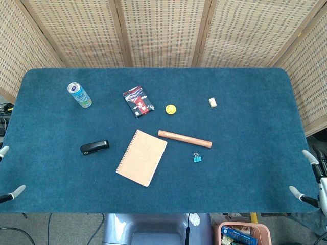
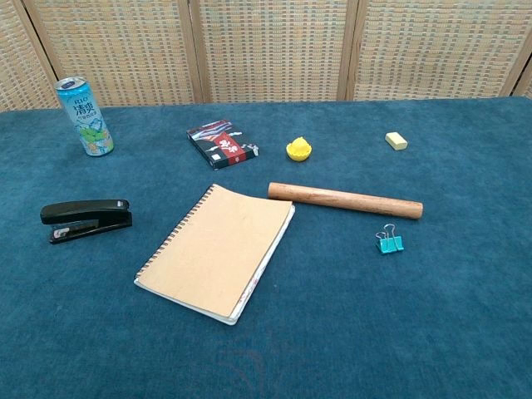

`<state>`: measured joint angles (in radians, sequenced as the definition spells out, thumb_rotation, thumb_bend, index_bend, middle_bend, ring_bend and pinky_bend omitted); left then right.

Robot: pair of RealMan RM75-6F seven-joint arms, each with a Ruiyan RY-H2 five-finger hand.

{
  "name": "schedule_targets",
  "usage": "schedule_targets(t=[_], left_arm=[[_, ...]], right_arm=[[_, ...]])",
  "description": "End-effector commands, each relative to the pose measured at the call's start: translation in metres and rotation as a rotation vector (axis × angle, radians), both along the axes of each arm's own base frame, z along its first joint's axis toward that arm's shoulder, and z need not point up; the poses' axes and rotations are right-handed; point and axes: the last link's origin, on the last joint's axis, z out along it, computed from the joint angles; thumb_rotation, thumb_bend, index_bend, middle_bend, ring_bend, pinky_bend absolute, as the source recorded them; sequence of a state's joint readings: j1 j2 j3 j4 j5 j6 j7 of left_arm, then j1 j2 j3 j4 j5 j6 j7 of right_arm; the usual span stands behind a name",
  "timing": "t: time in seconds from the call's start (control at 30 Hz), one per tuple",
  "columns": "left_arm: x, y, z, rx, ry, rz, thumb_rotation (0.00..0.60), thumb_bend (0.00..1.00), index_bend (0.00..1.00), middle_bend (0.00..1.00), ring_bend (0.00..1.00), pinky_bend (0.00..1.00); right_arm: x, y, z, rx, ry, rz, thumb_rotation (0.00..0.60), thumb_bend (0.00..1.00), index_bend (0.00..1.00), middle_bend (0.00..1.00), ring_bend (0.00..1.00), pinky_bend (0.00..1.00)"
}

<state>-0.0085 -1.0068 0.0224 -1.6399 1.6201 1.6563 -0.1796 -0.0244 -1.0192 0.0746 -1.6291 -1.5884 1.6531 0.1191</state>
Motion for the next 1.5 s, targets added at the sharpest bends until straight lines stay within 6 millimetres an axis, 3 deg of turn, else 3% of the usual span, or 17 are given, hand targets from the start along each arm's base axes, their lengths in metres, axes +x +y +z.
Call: schedule_targets(t=[0.03, 0.17, 0.27, 0.53, 0.8, 1.0, 1.13, 1.3, 1.5], left_arm=[[0.000, 0.001, -0.001, -0.003, 0.002, -0.001, 0.600, 0.00, 0.00, 0.00, 0.00, 0.00], [0.004, 0.007, -0.007, -0.043, -0.004, -0.002, 0.600, 0.00, 0.00, 0.00, 0.00, 0.00], [0.014, 0.029, -0.021, -0.082, 0.033, -0.004, 0.600, 0.00, 0.00, 0.00, 0.00, 0.00], [0.058, 0.106, -0.091, -0.275, 0.140, 0.000, 0.600, 0.00, 0.00, 0.00, 0.00, 0.00], [0.089, 0.161, -0.161, -0.343, 0.156, 0.093, 0.600, 0.00, 0.00, 0.00, 0.00, 0.00], [0.102, 0.184, -0.190, -0.364, 0.207, 0.159, 0.600, 0.02, 0.13, 0.01, 0.00, 0.02], [0.103, 0.191, -0.202, -0.377, 0.224, 0.183, 0.600, 0.03, 0.21, 0.08, 0.01, 0.07], [0.104, 0.202, -0.212, -0.350, 0.198, 0.212, 0.600, 0.12, 0.43, 0.31, 0.18, 0.23], [0.101, 0.208, -0.217, -0.331, 0.216, 0.234, 0.600, 0.17, 0.56, 0.43, 0.29, 0.42]], right_arm=[[0.000, 0.001, 0.000, -0.004, -0.002, 0.000, 0.600, 0.00, 0.00, 0.00, 0.00, 0.00], [-0.001, 0.000, 0.001, -0.004, -0.001, -0.012, 0.600, 0.00, 0.00, 0.00, 0.00, 0.00], [-0.003, -0.001, 0.002, -0.005, -0.005, -0.020, 0.600, 0.00, 0.00, 0.00, 0.00, 0.00], [-0.002, -0.007, 0.005, -0.045, 0.041, 0.023, 0.600, 0.00, 0.00, 0.00, 0.00, 0.00], [-0.008, -0.012, 0.003, -0.046, 0.058, 0.003, 0.600, 0.00, 0.00, 0.00, 0.00, 0.00], [-0.016, -0.019, 0.002, -0.040, 0.059, -0.045, 0.600, 0.00, 0.00, 0.00, 0.00, 0.00], [-0.020, -0.021, 0.003, -0.040, 0.053, -0.061, 0.600, 0.00, 0.00, 0.00, 0.00, 0.00], [-0.024, -0.023, 0.004, -0.041, 0.047, -0.078, 0.600, 0.00, 0.00, 0.00, 0.00, 0.00], [-0.025, -0.023, 0.005, -0.041, 0.041, -0.084, 0.600, 0.00, 0.00, 0.00, 0.00, 0.00]])
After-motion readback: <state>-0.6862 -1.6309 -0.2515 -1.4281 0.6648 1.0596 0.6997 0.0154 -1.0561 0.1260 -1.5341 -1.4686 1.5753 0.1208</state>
